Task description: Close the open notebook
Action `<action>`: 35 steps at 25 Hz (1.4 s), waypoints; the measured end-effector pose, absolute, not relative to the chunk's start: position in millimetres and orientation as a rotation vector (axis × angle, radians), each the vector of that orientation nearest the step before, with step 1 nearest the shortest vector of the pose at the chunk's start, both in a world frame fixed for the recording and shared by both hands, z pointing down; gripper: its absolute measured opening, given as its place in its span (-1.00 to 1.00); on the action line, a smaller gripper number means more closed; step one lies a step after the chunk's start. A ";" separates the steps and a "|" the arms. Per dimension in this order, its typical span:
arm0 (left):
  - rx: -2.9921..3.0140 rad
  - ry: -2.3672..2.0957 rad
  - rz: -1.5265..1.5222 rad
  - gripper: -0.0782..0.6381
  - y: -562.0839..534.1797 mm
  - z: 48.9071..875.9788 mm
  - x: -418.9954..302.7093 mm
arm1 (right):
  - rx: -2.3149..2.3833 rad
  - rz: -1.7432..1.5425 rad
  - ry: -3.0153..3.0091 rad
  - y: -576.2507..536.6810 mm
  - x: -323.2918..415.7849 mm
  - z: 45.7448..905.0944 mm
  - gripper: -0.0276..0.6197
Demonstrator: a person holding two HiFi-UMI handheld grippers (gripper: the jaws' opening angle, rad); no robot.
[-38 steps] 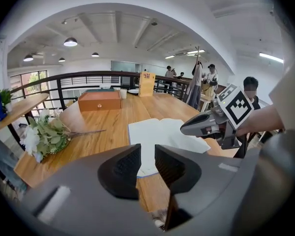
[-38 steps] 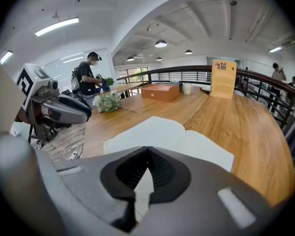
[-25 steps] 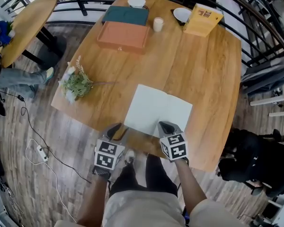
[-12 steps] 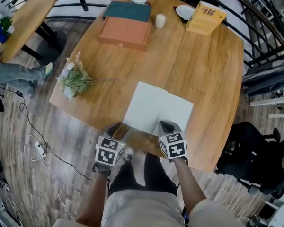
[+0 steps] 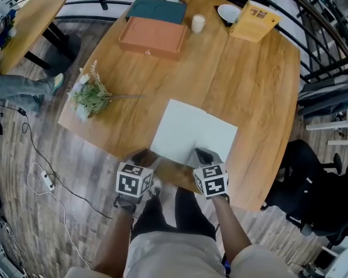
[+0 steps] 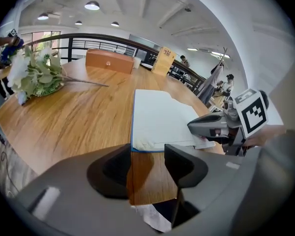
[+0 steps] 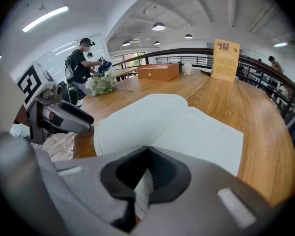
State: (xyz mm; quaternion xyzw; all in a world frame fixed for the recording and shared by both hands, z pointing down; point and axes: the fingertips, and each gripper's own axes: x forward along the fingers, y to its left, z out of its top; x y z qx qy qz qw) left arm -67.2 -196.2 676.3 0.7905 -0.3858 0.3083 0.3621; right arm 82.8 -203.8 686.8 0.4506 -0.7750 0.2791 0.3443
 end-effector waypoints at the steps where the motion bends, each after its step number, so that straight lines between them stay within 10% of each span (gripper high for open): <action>1: 2.018 -0.999 0.784 -0.15 -197.3 677.5 -67.3 | 1.175 0.717 -2.013 -203.6 83.0 686.8 -0.91; 25: 1.746 -1.111 0.489 -0.07 -211.6 678.2 -64.7 | 1.190 0.681 -1.999 -203.7 83.0 687.6 -0.91; 35: 1.727 -1.175 0.486 -0.43 -213.6 683.4 -73.9 | 1.193 0.698 -2.006 -204.2 83.6 686.7 -0.91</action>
